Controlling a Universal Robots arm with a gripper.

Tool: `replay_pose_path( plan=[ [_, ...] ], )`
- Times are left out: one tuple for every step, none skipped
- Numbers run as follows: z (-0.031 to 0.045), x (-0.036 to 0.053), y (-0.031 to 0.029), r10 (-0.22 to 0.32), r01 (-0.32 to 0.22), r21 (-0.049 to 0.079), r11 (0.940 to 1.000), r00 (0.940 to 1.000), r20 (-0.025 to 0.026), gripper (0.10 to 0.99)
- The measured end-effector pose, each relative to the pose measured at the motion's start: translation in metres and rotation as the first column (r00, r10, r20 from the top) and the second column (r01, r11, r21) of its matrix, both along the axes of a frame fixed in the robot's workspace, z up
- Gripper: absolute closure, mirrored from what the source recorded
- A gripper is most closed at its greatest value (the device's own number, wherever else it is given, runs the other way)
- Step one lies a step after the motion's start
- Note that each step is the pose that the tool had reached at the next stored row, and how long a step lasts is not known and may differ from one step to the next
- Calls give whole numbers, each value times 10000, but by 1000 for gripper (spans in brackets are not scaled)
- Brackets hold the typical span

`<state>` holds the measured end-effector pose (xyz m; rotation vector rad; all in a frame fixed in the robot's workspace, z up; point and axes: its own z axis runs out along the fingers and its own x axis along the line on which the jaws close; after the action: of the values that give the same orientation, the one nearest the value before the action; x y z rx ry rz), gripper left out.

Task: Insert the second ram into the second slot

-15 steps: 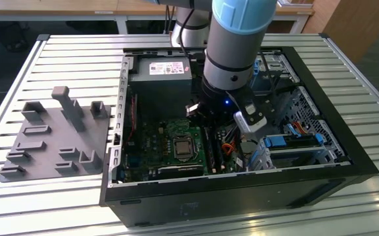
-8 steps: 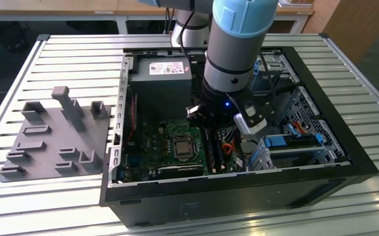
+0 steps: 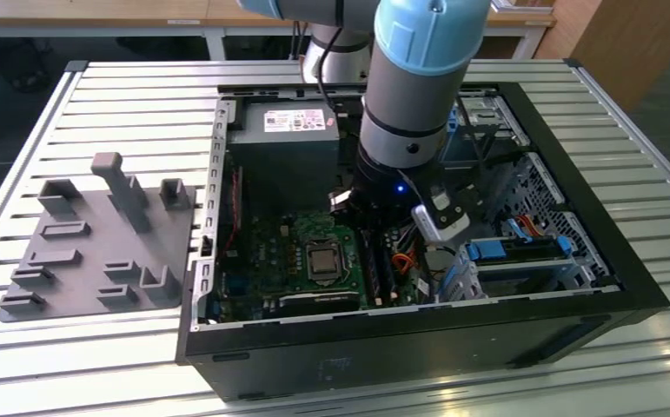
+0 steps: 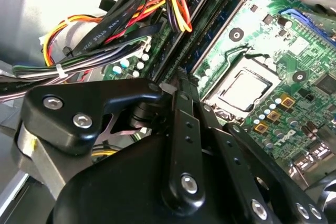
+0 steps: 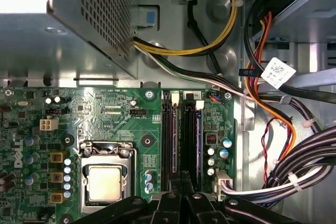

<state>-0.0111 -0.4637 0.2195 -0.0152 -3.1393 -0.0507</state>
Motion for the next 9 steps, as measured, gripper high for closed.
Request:
replay_pose_path(
  plan=[
    [-15, 0, 0, 0, 0, -2, 10000, 10000, -1, 980],
    [-33, 0, 0, 0, 0, -3, 10000, 10000, -1, 980],
    [-49, -1, -1, 0, 0, -8, 10000, 10000, -4, 980],
    [-55, 0, 1, -1, 1, -25, 10000, 10000, -9, 980],
    [-54, 1, 4, -1, 1, -32, 10000, 10000, -13, 980],
    [-52, 1, 4, -1, 0, -36, 10000, 10000, -14, 980],
    [-43, 2, 5, -1, 0, -41, 10000, 10000, -16, 980],
    [-35, 1, 5, -1, 1, -16, 10000, 10000, -6, 980],
    [-24, 1, 4, -2, 1, 21, 10000, 10000, 5, 980]
  ],
)
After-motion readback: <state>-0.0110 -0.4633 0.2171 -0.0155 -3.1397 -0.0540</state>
